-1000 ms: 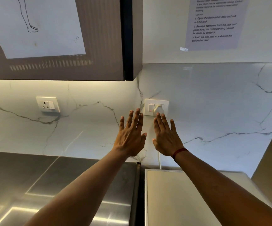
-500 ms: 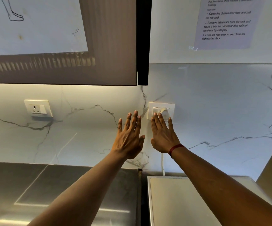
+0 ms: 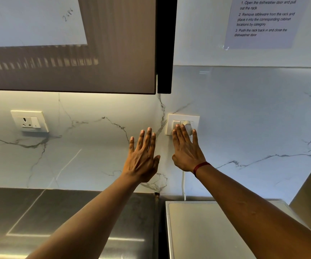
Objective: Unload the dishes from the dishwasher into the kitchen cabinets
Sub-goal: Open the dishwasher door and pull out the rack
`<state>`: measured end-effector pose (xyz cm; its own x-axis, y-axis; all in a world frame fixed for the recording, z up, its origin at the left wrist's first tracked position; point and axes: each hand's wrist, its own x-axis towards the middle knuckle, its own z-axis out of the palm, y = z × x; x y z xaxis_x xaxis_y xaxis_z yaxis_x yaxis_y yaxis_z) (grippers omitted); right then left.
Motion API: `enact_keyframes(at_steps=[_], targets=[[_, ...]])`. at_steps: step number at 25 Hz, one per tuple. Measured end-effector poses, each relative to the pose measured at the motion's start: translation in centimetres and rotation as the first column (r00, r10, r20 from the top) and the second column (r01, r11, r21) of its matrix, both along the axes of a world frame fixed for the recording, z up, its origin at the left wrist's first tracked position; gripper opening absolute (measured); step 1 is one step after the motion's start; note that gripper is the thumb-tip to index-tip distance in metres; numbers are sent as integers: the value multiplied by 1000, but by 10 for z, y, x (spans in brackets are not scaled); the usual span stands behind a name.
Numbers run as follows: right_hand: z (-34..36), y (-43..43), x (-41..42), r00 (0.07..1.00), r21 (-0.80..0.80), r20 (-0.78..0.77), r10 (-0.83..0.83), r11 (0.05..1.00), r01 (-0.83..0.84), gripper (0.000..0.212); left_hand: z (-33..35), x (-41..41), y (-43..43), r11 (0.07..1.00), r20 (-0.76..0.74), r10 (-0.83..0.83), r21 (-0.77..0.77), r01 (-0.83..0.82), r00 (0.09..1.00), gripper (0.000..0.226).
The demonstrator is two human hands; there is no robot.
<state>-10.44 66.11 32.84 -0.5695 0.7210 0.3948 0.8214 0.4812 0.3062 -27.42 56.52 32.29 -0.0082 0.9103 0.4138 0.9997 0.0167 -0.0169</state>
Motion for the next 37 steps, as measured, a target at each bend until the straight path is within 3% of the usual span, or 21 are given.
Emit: enact_keyframes(at_steps=[13,18,25,29,37], targets=[[12,1,-5,1000,-43,0,-2,999,2,81,-6,-3,-1,1000,3,-7,-18,7,1000,76],[10,-8,3,997,-84,-16,72,994,-74,73,-1,1,-9,998,22,47,-30,-46,999,75],[0,-44,40,938,-220,-266,221,934,-282,59,4,16,-44,997,26,52,52,-53,998,45],[-15,-71,74,907,-246,-353,228,913,-326,41,-11,37,-75,998,35,47,-45,-45,998,29],[-78,-141,143,882,-370,-421,210,849,-378,31,-50,112,-150,964,87,130,-243,-106,988,35]])
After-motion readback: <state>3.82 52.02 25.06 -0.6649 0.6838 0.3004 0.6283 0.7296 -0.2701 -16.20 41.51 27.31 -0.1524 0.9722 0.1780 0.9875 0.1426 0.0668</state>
